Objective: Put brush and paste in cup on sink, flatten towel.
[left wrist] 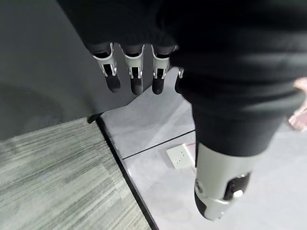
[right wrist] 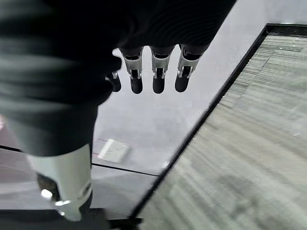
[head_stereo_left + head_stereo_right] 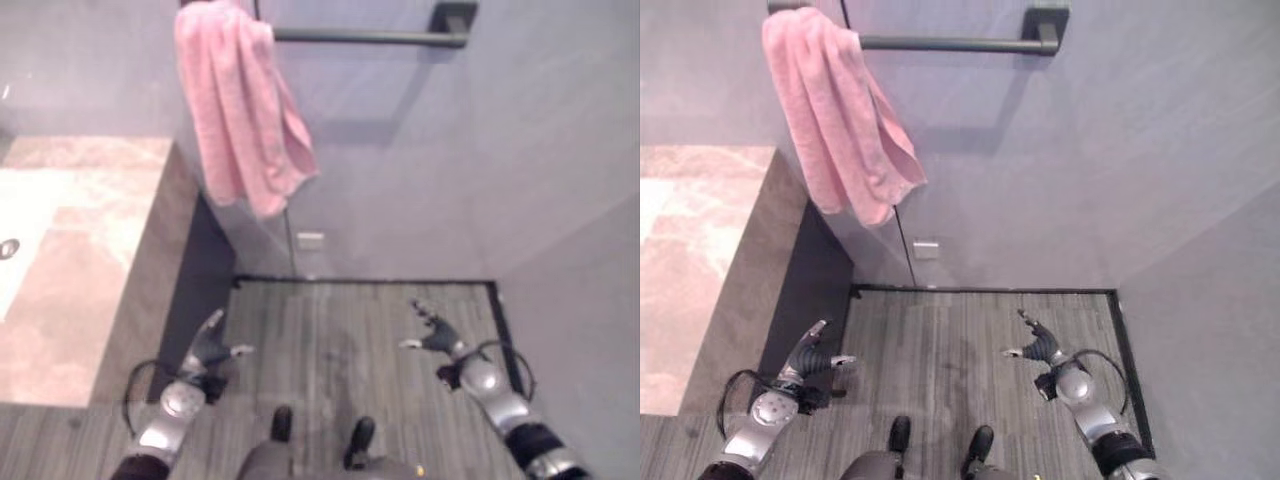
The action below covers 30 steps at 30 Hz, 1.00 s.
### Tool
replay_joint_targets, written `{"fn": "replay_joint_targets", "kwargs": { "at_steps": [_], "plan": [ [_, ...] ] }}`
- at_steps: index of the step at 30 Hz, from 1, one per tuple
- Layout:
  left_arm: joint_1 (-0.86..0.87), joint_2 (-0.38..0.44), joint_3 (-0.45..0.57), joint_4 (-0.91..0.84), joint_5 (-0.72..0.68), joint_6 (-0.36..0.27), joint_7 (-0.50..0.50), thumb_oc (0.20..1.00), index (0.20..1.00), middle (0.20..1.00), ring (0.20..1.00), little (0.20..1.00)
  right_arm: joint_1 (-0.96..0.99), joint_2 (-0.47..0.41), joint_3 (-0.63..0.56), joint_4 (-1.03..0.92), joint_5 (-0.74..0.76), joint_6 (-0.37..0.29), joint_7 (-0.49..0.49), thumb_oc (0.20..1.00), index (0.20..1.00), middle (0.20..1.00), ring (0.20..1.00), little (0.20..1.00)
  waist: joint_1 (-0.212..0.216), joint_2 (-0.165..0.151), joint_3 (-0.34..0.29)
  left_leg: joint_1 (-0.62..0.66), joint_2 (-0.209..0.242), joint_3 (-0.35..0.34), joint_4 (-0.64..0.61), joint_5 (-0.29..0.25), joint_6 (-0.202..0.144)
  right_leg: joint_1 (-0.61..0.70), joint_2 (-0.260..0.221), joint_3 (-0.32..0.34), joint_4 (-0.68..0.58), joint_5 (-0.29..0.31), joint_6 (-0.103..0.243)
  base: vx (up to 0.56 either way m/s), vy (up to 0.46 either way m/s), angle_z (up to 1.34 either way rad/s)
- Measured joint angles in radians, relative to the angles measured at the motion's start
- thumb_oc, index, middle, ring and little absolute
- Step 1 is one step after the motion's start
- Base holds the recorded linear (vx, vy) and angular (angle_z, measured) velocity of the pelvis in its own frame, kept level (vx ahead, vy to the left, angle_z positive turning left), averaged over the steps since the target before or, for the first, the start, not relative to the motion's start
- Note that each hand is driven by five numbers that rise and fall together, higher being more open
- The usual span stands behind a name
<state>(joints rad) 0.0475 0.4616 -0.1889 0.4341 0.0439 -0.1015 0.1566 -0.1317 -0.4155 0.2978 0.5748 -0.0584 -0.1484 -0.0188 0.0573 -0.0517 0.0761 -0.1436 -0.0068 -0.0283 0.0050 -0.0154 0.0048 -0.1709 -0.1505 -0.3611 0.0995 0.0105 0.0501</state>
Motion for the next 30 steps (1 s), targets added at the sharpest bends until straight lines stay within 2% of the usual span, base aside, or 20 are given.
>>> {"fn": "replay_joint_targets", "kwargs": {
  "at_steps": [2,3,5,6,8,10,11,12,13,15,16,17,18,19,21,24,26,27,28,30],
  "plan": [
    [0.003,0.018,0.008,-0.008,0.014,0.000,0.003,1.000,1.000,1.000,1.000,1.000,0.005,0.011,0.000,-0.001,0.000,0.000,0.000,1.000,1.000,1.000,1.000,1.000,-0.006,-0.003,0.002,0.018,-0.021,0.017,0.002,-0.012,0.021,-0.056,-0.035,0.013,0.135,-0.006,0.016,0.12,0.258,-0.32],
    [0.012,0.032,0.001,-0.018,0.011,0.000,0.011,1.000,1.000,1.000,1.000,1.000,0.016,0.021,-0.002,-0.008,0.000,0.000,-0.001,1.000,1.000,1.000,1.000,1.000,-0.013,0.001,0.006,0.026,-0.023,0.022,0.017,-0.019,0.035,-0.129,-0.080,0.040,0.325,-0.023,0.050,0.05,0.116,-0.11],
    [0.027,0.010,-0.011,-0.085,0.026,-0.001,0.016,1.000,1.000,1.000,1.000,1.000,0.041,0.029,0.015,-0.008,0.000,0.000,0.003,1.000,1.000,1.000,1.000,1.000,-0.020,-0.002,0.006,0.046,-0.035,0.020,0.017,-0.027,0.059,-0.184,-0.085,0.067,0.460,-0.038,0.097,0.14,0.097,0.01],
    [0.030,0.001,-0.020,-0.092,0.034,-0.002,0.015,1.000,1.000,1.000,1.000,1.000,0.044,0.028,0.019,-0.007,0.000,0.001,0.003,1.000,1.000,1.000,1.000,1.000,-0.022,-0.006,0.005,0.048,-0.038,0.021,0.017,-0.027,0.059,-0.187,-0.080,0.064,0.485,-0.058,0.103,0.20,0.026,-0.07],
    [0.054,-0.009,-0.026,-0.105,0.035,-0.001,0.015,1.000,1.000,1.000,1.000,1.000,0.037,0.031,0.020,-0.011,0.000,-0.001,0.005,1.000,1.000,1.000,1.000,1.000,-0.019,-0.004,0.005,0.062,-0.037,0.040,-0.006,-0.024,0.065,-0.161,-0.053,0.033,0.335,-0.073,0.092,0.11,-0.036,-0.21],
    [0.068,-0.010,-0.022,-0.104,0.034,0.000,0.015,1.000,1.000,1.000,1.000,1.000,0.032,0.031,0.019,-0.008,0.000,-0.001,0.005,1.000,1.000,1.000,1.000,1.000,-0.006,0.001,0.008,0.064,-0.037,0.056,-0.010,-0.024,0.065,-0.118,-0.052,-0.017,0.122,-0.053,0.095,0.15,-0.100,-0.30],
    [0.068,-0.006,-0.019,-0.103,0.034,0.000,0.015,1.000,1.000,1.000,1.000,1.000,0.033,0.029,0.020,-0.009,0.000,0.000,0.006,1.000,1.000,1.000,1.000,1.000,-0.003,0.004,0.010,0.066,-0.035,0.050,-0.018,-0.027,0.065,-0.115,-0.050,-0.005,0.053,-0.036,0.101,0.25,-0.179,-0.09],
    [0.059,0.000,0.008,-0.095,0.034,0.001,0.015,1.000,1.000,1.000,1.000,1.000,0.033,0.027,0.020,-0.010,0.000,0.001,0.005,1.000,1.000,1.000,1.000,1.000,-0.003,0.011,0.017,0.067,-0.030,0.037,-0.024,-0.028,0.057,-0.098,-0.030,0.066,-0.053,0.021,0.115,0.39,-0.337,0.07],
    [0.056,0.007,0.019,-0.092,0.034,0.001,0.015,1.000,1.000,1.000,1.000,1.000,0.041,0.028,0.020,-0.010,0.000,0.003,0.006,1.000,1.000,1.000,1.000,1.000,-0.003,0.015,0.020,0.073,-0.027,0.030,-0.024,-0.029,0.051,-0.085,-0.024,0.082,-0.075,0.042,0.104,0.32,-0.283,0.33],
    [0.055,0.018,0.040,-0.073,0.035,0.001,0.015,1.000,1.000,1.000,1.000,1.000,0.074,0.034,0.025,0.011,0.000,0.003,0.010,1.000,1.000,1.000,1.000,1.000,-0.007,0.001,0.013,0.109,-0.025,-0.011,-0.032,-0.041,0.023,-0.012,-0.013,0.039,-0.102,0.079,0.091,0.27,-0.258,0.61],
    [0.065,0.028,0.051,-0.079,0.036,-0.001,0.016,1.000,1.000,1.000,1.000,1.000,0.099,0.037,0.033,0.008,0.000,0.002,0.013,1.000,1.000,1.000,1.000,1.000,-0.001,-0.023,-0.011,0.112,-0.024,-0.016,-0.039,-0.050,0.009,0.017,0.006,0.039,-0.146,0.081,0.051,0.22,-0.220,0.44],
    [0.078,0.034,0.055,-0.080,0.037,-0.001,0.018,1.000,1.000,1.000,1.000,1.000,0.092,0.034,0.032,0.007,0.001,0.002,0.019,1.000,1.000,1.000,1.000,1.000,0.007,-0.023,-0.014,0.112,-0.001,-0.022,-0.039,-0.054,-0.004,0.028,0.032,0.038,-0.162,0.095,0.023,0.31,-0.373,0.17],
    [0.088,0.044,0.056,-0.084,0.037,0.000,0.015,1.000,1.000,1.000,1.000,1.000,0.087,0.028,0.033,-0.005,0.003,0.002,0.022,1.000,1.000,1.000,1.000,1.000,0.005,-0.021,-0.013,0.108,0.016,-0.030,-0.040,-0.058,-0.018,0.035,0.054,0.031,-0.177,0.098,0.016,0.27,-0.369,-0.01],
    [0.097,0.043,0.060,-0.089,0.036,0.000,0.015,1.000,1.000,1.000,1.000,1.000,0.076,0.021,0.033,-0.013,0.020,-0.002,0.023,1.000,1.000,1.000,1.000,1.000,0.005,-0.023,-0.012,0.100,0.036,-0.035,-0.039,-0.056,-0.026,0.032,0.073,0.030,-0.184,0.091,0.013,0.34,-0.467,0.20],
    [0.061,0.041,0.050,-0.087,0.033,0.000,0.015,1.000,1.000,1.000,1.000,1.000,0.058,-0.004,0.040,-0.016,0.030,0.000,0.023,1.000,1.000,1.000,1.000,1.000,-0.010,-0.027,-0.014,0.059,0.077,-0.084,-0.020,-0.056,-0.065,0.028,0.112,-0.015,-0.190,0.059,-0.018,0.30,-0.324,0.53],
    [0.042,0.041,0.054,-0.088,0.028,0.001,0.016,1.000,1.000,1.000,1.000,1.000,0.027,-0.009,0.041,-0.011,0.039,0.000,0.020,1.000,1.000,1.000,1.000,1.000,-0.005,-0.035,-0.018,0.055,0.106,-0.093,-0.020,-0.058,-0.067,0.026,0.145,-0.026,-0.185,0.042,-0.029,0.20,-0.120,0.10],
    [0.047,0.039,0.054,-0.089,0.013,0.001,0.018,1.000,1.000,1.000,1.000,1.000,-0.025,-0.009,0.043,-0.012,0.039,-0.001,0.018,1.000,1.000,1.000,1.000,1.000,0.011,-0.035,-0.018,0.050,0.120,-0.098,0.013,-0.057,-0.067,0.023,0.167,0.010,-0.185,0.035,-0.034,0.11,-0.008,-0.39],
    [0.047,0.037,0.053,-0.089,0.011,0.000,0.018,1.000,1.000,1.000,1.000,1.000,-0.028,-0.010,0.042,-0.014,0.039,-0.001,0.017,1.000,1.000,1.000,1.000,1.000,0.010,-0.035,-0.018,0.031,0.116,-0.099,0.036,-0.057,-0.068,0.021,0.163,0.011,-0.185,0.035,-0.035,-0.01,0.025,0.15],
    [0.023,0.028,0.037,-0.086,0.011,0.000,0.018,1.000,1.000,1.000,1.000,1.000,-0.032,-0.035,0.038,-0.021,0.040,-0.002,0.007,1.000,1.000,1.000,1.000,1.000,-0.008,-0.033,-0.017,-0.033,0.091,-0.097,0.068,-0.061,-0.078,0.011,0.135,-0.017,-0.185,0.028,-0.051,0.01,0.019,0.40],
    [0.004,0.025,0.035,-0.096,0.011,-0.004,0.021,1.000,1.000,1.000,1.000,1.000,-0.021,-0.061,0.039,-0.018,0.039,0.001,0.006,1.000,1.000,1.000,1.000,1.000,-0.003,-0.017,-0.019,-0.071,0.080,-0.102,0.036,-0.043,-0.073,-0.004,0.135,-0.038,-0.185,0.027,-0.052,0.03,0.020,0.31]
  ]
}}
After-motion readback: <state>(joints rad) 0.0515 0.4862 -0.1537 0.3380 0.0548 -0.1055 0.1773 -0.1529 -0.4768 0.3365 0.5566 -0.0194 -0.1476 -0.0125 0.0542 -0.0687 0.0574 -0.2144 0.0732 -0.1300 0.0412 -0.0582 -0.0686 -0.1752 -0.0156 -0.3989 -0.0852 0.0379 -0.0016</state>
